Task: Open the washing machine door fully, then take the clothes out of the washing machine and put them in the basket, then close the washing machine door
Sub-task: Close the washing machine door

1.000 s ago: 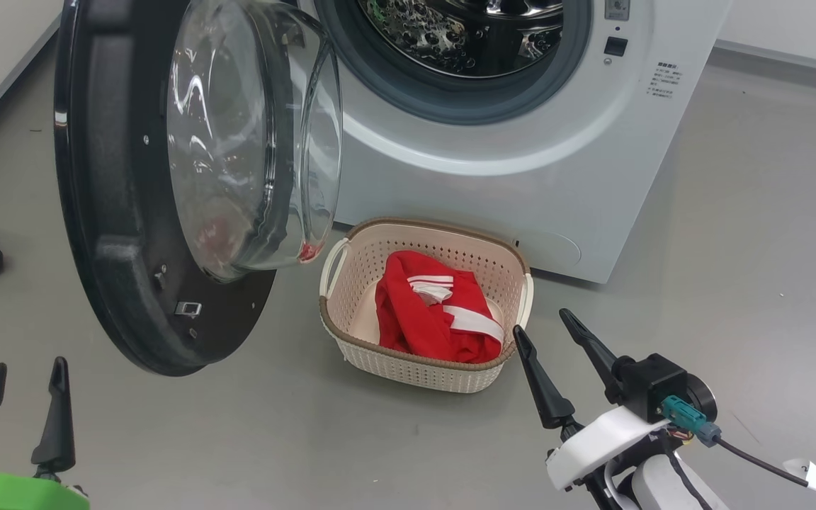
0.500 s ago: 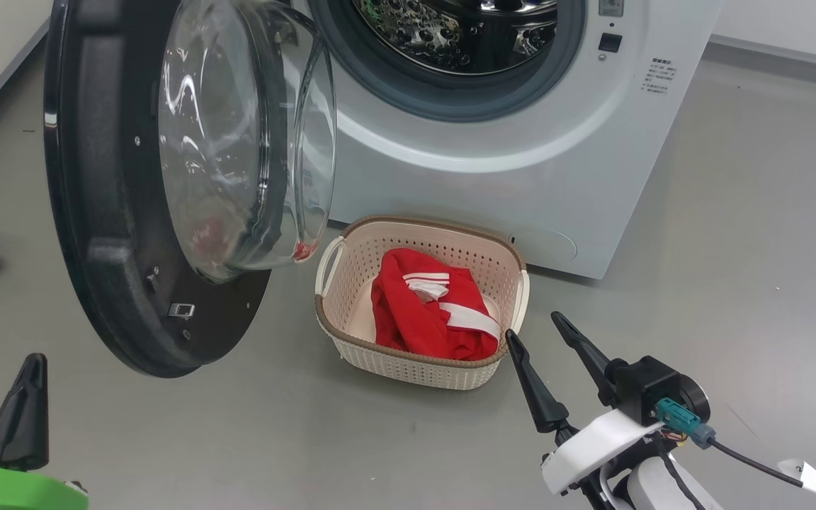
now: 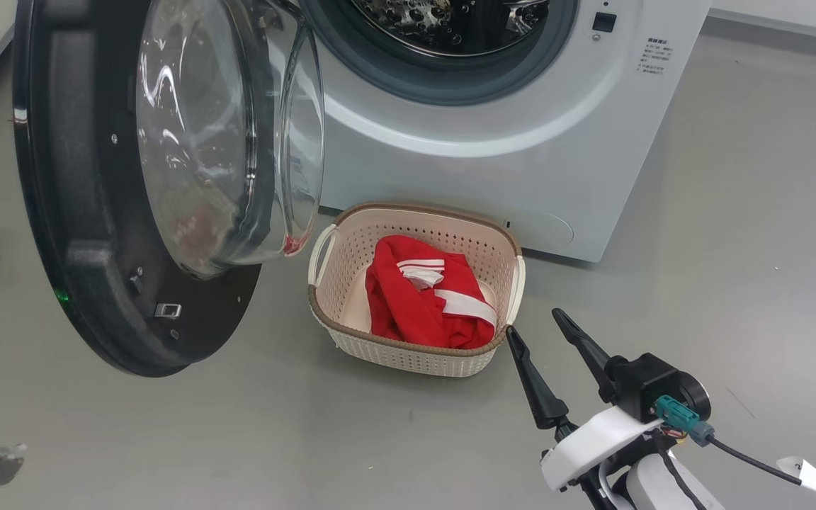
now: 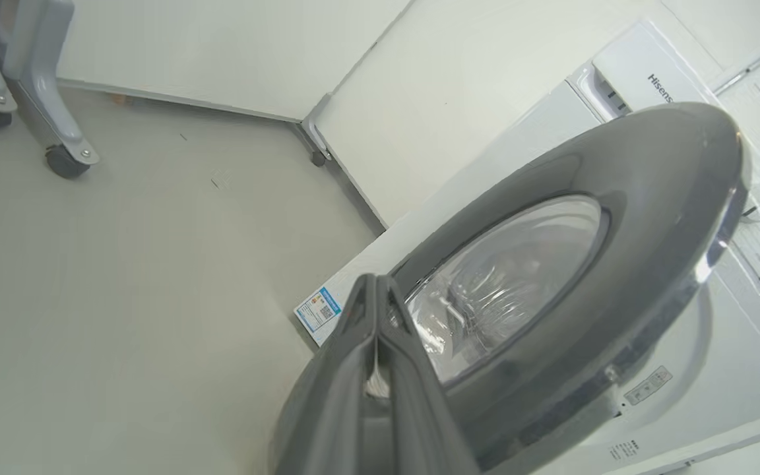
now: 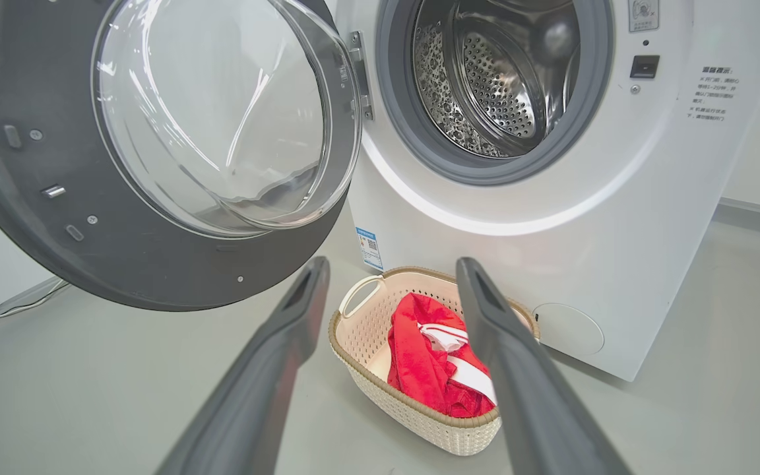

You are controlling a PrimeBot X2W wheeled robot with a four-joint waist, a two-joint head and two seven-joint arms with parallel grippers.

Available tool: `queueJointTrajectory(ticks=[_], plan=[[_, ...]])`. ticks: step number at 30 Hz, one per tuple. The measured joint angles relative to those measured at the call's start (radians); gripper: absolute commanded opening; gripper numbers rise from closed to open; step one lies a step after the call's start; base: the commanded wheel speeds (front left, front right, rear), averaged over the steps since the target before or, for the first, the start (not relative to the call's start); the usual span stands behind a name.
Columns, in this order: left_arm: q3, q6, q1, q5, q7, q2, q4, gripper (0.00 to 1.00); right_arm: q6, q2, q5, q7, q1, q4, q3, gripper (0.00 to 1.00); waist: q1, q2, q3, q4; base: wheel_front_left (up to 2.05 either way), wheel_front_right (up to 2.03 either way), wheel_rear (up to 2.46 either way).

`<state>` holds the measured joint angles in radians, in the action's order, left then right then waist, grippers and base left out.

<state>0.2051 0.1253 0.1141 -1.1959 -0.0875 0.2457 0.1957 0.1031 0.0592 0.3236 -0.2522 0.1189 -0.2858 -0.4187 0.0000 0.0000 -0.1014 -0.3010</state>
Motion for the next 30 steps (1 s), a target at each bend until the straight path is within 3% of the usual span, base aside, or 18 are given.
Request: queueJointTrajectory(ticks=[7, 9, 16, 30], plan=[[0.104, -0.104, 0.099, -0.243, -0.179, -0.008, 0.041, 0.0, 0.0, 0.0, -0.001, 0.0, 0.018, -0.003, -0.005, 1.0, 0.0, 0.0, -0.017, 0.015, 0.0, 0.0, 0.0], [0.112, -0.119, 0.11, -0.272, -0.206, -0.009, 0.048, 0.0, 0.001, 0.0, -0.001, 0.0, 0.018, -0.004, -0.005, 1.0, 0.0, 0.0, -0.019, 0.017, 0.0, 0.0, 0.0], [0.169, -0.25, 0.179, -0.383, -0.312, -0.006, 0.08, 0.0, 0.001, 0.0, -0.001, 0.0, 0.019, -0.004, 0.003, 1.0, 0.0, 0.0, -0.032, 0.03, 0.0, 0.0, 0.0], [0.137, -0.257, 0.209, -0.517, -0.528, -0.008, 0.093, 0.0, 0.001, 0.0, -0.001, 0.0, 0.022, -0.004, 0.015, 1.0, 0.0, 0.0, -0.036, 0.042, 0.0, 0.0, 0.0]])
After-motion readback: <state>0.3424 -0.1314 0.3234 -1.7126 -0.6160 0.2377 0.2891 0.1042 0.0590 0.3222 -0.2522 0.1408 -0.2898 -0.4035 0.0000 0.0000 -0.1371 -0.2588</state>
